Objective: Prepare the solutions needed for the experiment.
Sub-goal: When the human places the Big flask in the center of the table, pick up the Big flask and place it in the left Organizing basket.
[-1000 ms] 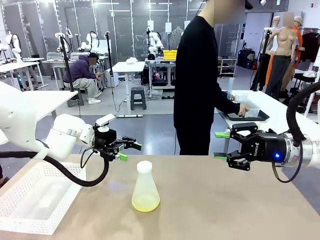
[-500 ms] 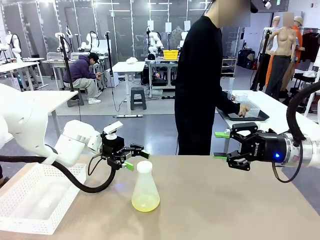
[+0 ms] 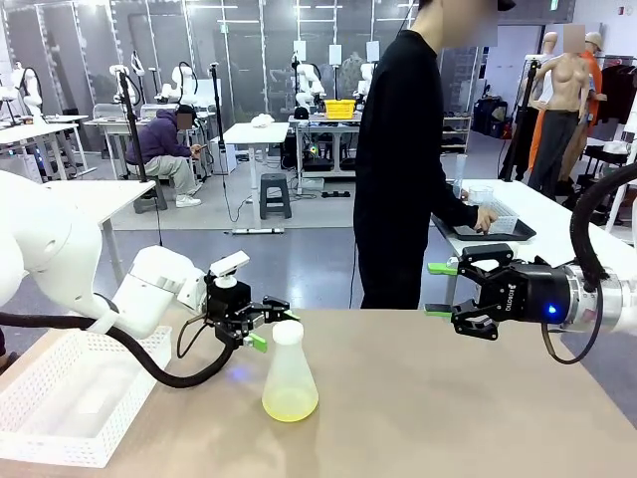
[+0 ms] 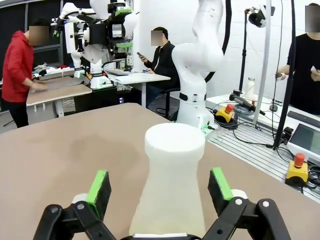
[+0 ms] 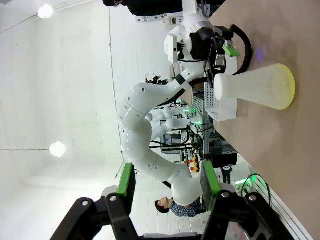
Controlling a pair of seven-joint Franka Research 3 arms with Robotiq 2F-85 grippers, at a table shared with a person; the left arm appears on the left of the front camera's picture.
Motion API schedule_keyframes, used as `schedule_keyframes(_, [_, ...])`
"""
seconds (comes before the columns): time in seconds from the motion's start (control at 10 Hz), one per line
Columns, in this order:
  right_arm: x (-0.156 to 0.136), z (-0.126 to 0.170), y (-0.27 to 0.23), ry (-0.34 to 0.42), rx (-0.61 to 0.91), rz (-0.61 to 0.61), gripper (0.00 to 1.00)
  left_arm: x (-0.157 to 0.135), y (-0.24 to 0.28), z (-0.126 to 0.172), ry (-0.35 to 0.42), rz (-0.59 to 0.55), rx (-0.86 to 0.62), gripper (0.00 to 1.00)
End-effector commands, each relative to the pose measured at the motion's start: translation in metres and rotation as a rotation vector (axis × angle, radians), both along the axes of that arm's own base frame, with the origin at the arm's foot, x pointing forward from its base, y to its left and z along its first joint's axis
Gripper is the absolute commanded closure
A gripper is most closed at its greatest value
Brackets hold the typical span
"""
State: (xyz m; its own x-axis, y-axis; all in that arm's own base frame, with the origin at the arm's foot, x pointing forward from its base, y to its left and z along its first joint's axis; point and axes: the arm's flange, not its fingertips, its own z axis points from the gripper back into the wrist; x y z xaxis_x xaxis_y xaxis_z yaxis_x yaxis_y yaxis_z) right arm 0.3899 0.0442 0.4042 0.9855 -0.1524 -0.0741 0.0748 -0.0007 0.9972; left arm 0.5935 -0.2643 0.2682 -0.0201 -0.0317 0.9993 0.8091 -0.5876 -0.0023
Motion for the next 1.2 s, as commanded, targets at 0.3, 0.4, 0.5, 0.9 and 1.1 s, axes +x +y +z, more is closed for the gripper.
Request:
schedule_keyframes(0.3, [-0.004,0.000,0.002,-0.004,0.015,-0.008,0.33,-0.002,-0.013,-0.014,-0.012,-0.046,-0.068,0.00])
schedule_keyframes(0.4, [-0.004,0.000,0.002,-0.004,0.015,-0.008,0.33,-0.004,-0.017,-0.015,-0.008,-0.057,-0.078,0.00])
schedule_keyframes(0.5, [-0.004,0.000,0.002,-0.004,0.015,-0.008,0.33,-0.005,-0.021,-0.017,-0.006,-0.058,-0.078,0.00])
schedule_keyframes(0.9, [-0.004,0.000,0.002,-0.004,0.015,-0.008,0.33,-0.007,-0.036,-0.021,0.006,-0.086,-0.075,0.00])
schedule_keyframes(1.1, [-0.004,0.000,0.002,-0.004,0.015,-0.008,0.33,-0.008,-0.039,-0.022,0.010,-0.096,-0.072,0.00])
